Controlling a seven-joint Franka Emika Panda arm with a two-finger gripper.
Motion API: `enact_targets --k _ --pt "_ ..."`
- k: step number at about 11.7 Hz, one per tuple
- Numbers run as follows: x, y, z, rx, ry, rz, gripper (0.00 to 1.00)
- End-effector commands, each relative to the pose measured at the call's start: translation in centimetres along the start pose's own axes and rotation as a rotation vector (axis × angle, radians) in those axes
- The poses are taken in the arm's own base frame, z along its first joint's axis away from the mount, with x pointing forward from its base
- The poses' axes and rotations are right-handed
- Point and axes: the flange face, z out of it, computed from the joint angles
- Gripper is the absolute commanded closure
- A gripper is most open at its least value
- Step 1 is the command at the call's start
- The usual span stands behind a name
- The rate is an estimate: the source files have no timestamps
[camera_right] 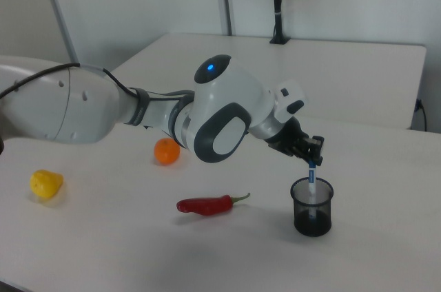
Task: Take marker pen
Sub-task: 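Lift the marker up out of the pen cup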
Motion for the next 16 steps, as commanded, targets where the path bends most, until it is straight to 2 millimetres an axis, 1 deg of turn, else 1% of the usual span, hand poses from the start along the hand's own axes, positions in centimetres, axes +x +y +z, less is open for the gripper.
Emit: enact_targets --k 1,3,4,5,6,7,8,9,10,11,13,15,16 --pt "0.7 2.5 -4.6 -0.005 0.029 0.032 1.0" --pt "1.3 3.9 -8.0 0.004 0.03 0.058 1.0" --pt "1.6 4.2 -9.2 0.014 0.032 0.071 1.0" --pt "1.8 4.1 -10.1 0.028 0.035 0.083 1.0" --pt "2.2 4.1 -11.8 0.048 0.042 0.1 1.0" --pt "2.5 4.1 -14.0 0.077 0.033 0.11 1.0" --pt "2.8 3.7 -15.3 0.098 0.025 0.109 1.0" --pt "3.2 2.8 -17.2 0.128 0.016 0.099 1.0" --pt "3.5 1.4 -18.5 0.168 -0.011 0.088 1.0" --pt "4.0 -0.2 -19.9 0.212 -0.04 0.091 1.0" --pt "4.1 -3.9 -22.4 0.29 -0.132 0.108 1.0" --pt "3.9 -6.7 -24.6 0.337 -0.198 0.089 1.0" --pt "3.8 -8.0 -24.9 0.355 -0.226 0.08 1.0"
